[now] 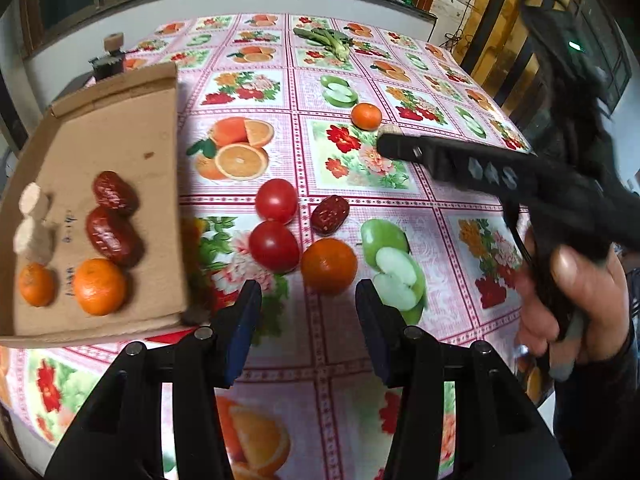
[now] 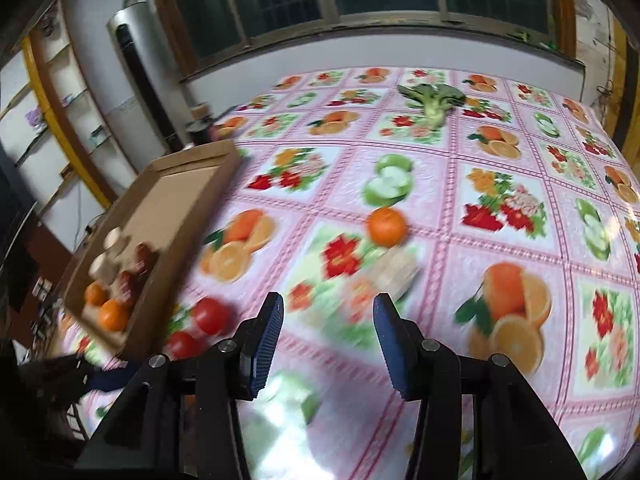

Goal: Organize fruits
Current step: 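Move both tools away from the tray toward the oranges on the table, then grasp a mandarin orange with the left tool while the right tool grasps another orange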

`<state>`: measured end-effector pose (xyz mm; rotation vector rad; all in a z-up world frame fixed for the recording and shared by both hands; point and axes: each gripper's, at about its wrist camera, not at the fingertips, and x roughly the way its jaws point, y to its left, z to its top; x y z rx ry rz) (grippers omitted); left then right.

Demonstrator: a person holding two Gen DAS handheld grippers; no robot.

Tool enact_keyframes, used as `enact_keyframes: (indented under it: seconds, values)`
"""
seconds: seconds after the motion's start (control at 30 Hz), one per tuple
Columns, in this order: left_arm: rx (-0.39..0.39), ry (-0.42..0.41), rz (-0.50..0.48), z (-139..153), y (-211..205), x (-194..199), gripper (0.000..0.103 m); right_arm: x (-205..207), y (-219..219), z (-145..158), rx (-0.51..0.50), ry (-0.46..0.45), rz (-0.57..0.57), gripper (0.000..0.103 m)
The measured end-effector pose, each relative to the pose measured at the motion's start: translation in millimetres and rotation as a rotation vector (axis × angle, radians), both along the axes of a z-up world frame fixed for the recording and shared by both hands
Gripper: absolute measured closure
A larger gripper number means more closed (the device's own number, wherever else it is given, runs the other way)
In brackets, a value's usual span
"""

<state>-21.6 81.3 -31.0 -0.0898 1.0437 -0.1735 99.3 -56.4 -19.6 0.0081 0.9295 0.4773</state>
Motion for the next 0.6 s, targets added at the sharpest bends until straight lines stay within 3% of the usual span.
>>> enact_keyframes:
  seconds: [0.4, 0.47, 0.5, 0.53, 0.6]
  values:
    - [-0.01, 0.029, -0.009, -17.3, -14.3, 21.8, 0.055, 72.3, 10.8, -22.2, -0.085, 0.002, -0.017, 0.053]
    - [-0.002, 0.017, -0.018, -17.6, -16.1, 21.1, 0.056, 79.4, 13.7, -28.0, -0.103, 0.014, -0.006, 0.055]
    - [-0.002, 0.012, -0.022, -17.7, -16.3, 21.5, 0.056, 81.5, 14.2, -30.9, -0.103, 0.023, -0.001, 0.063]
    - [-0.005, 0.008, -0.027, -17.6, -16.1, 21.6, 0.058, 82.9, 14.2, -33.5, -0.106, 0.028, -0.003, 0.069]
    - [-0.045, 0.009, -0.05, -17.2, -15.2, 21.4, 0.075, 81.4, 11.8, -33.3, -0.09, 0.024, -0.004, 0.069]
